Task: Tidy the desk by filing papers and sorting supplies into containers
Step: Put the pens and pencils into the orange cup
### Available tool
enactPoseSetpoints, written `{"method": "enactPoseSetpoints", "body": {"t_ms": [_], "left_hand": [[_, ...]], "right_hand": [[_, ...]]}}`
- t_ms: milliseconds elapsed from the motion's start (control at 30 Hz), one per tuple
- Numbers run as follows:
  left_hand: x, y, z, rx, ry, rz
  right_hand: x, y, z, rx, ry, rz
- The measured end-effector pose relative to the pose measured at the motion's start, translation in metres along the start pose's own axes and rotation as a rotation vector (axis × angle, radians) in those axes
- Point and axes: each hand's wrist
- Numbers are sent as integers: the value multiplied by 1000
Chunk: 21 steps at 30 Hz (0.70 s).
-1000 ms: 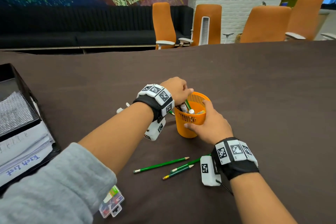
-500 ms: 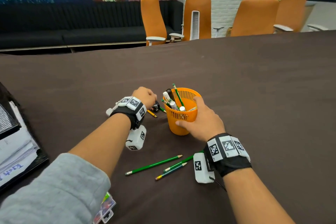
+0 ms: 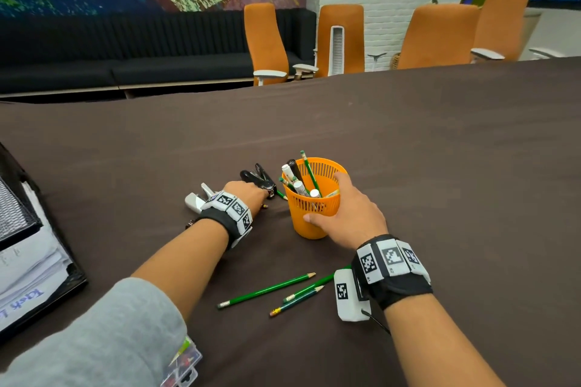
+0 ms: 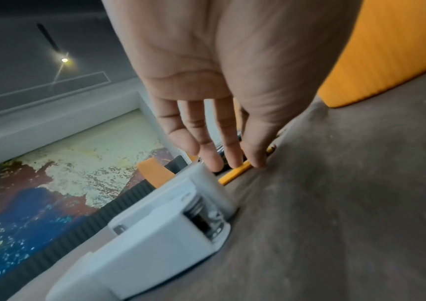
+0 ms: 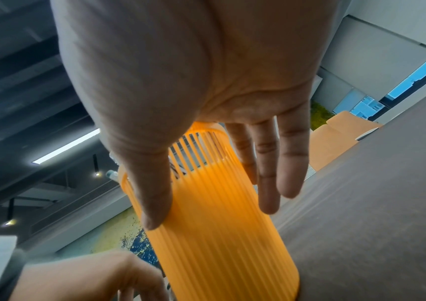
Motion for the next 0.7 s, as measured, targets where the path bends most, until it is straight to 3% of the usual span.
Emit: {"method": "enactPoseSetpoints", "body": {"t_ms": [200,433,533,700], "left_hand": [[-4,-9,-2,-29,39,-13],[-15,-15,0,-159,25,-72],[-16,-15,-3,-187,10,-30],[-8,-17,-3,-87,-88,-46]], "right_hand": [[-2,-1,0,-8,5,-4],[-1,-1,-1,-4,5,-11],[-1,0,-1,-2,-1,-21],[-1,1,0,5,1,-25]]}}
Point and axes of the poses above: each hand's wrist, its own y-axis towards the middle knuckle, its own x-axis out of the back of the hand, z = x × y, and after that the axes turned 7 degrees about -z, right-handed
